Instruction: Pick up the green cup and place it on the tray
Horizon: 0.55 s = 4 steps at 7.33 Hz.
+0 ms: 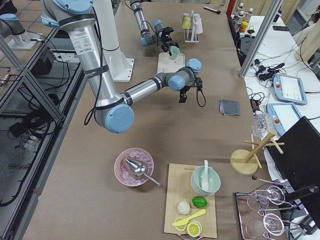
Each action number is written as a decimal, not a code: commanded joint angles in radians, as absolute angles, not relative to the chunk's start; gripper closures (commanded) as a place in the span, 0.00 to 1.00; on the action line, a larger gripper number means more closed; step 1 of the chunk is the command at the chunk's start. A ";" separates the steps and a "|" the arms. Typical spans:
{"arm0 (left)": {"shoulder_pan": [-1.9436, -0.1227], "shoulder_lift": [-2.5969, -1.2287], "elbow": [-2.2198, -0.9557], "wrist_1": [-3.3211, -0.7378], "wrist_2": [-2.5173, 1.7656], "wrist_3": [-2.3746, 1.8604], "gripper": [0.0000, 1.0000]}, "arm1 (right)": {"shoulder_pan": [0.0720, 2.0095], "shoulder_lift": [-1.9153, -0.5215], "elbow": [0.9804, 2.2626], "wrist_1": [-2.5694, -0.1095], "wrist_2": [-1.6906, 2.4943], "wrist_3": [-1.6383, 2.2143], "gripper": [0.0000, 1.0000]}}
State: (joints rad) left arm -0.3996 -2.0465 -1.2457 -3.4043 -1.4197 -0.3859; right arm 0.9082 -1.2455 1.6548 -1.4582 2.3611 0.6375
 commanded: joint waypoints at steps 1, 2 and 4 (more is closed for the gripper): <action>-0.402 -2.062 -1.224 -3.358 -1.431 -0.399 0.97 | 1.018 -1.415 1.764 -1.522 2.400 0.466 0.00; -0.405 -2.069 -1.226 -3.299 -1.433 -0.399 0.97 | 1.064 -1.472 1.791 -1.535 2.401 0.381 0.00; -0.407 -2.085 -1.226 -3.275 -1.434 -0.406 0.97 | 1.158 -1.554 1.806 -1.577 2.384 0.179 0.00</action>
